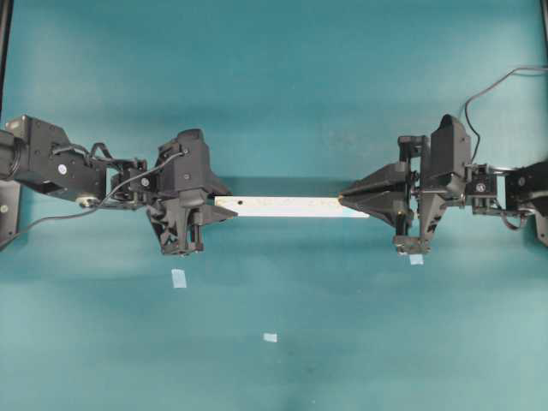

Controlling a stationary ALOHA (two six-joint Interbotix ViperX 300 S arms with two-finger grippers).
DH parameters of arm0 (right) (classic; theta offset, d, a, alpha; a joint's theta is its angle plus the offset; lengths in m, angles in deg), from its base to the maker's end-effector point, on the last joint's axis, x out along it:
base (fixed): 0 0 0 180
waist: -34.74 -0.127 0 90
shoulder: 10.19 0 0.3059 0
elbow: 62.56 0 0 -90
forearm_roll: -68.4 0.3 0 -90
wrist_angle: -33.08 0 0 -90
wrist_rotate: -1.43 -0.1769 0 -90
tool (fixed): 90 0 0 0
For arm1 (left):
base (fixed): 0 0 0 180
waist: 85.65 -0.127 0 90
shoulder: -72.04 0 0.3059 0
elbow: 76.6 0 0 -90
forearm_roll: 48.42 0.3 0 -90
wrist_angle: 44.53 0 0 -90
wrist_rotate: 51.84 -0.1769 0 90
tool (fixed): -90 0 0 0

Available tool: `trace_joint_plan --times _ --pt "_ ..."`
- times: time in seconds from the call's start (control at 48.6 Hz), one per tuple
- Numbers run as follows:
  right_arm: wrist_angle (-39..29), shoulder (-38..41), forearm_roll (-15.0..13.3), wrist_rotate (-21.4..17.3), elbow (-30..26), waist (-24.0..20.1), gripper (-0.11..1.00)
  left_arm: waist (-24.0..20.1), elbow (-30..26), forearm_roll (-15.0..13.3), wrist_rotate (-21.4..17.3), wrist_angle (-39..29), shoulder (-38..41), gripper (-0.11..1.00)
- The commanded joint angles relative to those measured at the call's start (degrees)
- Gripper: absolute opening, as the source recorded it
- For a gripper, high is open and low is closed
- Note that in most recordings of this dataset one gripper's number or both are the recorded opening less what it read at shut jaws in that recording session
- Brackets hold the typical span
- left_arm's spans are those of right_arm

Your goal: Insert the rod into the hole on the wooden board.

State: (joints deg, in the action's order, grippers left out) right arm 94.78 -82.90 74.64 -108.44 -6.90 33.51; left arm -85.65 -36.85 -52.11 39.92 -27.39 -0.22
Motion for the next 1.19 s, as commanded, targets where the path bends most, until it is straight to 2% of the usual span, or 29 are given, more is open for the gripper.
trace_joint_plan --times 0.0,0.597,1.174 --pt "0.35 -0.53 0.26 0.09 0.0 -0.18 0.13 0.18 -0.7 0.18 -0.09 0.18 -1.05 0.33" --pt "-0.35 -3.69 0.26 0.09 2.64 -0.18 0.13 0.18 -0.62 0.18 0.0 0.18 -1.05 0.33" --pt "-1.93 -4.04 0.26 -0.09 2.29 -1.93 0.13 0.09 -0.62 0.09 0.18 0.18 -1.05 0.33"
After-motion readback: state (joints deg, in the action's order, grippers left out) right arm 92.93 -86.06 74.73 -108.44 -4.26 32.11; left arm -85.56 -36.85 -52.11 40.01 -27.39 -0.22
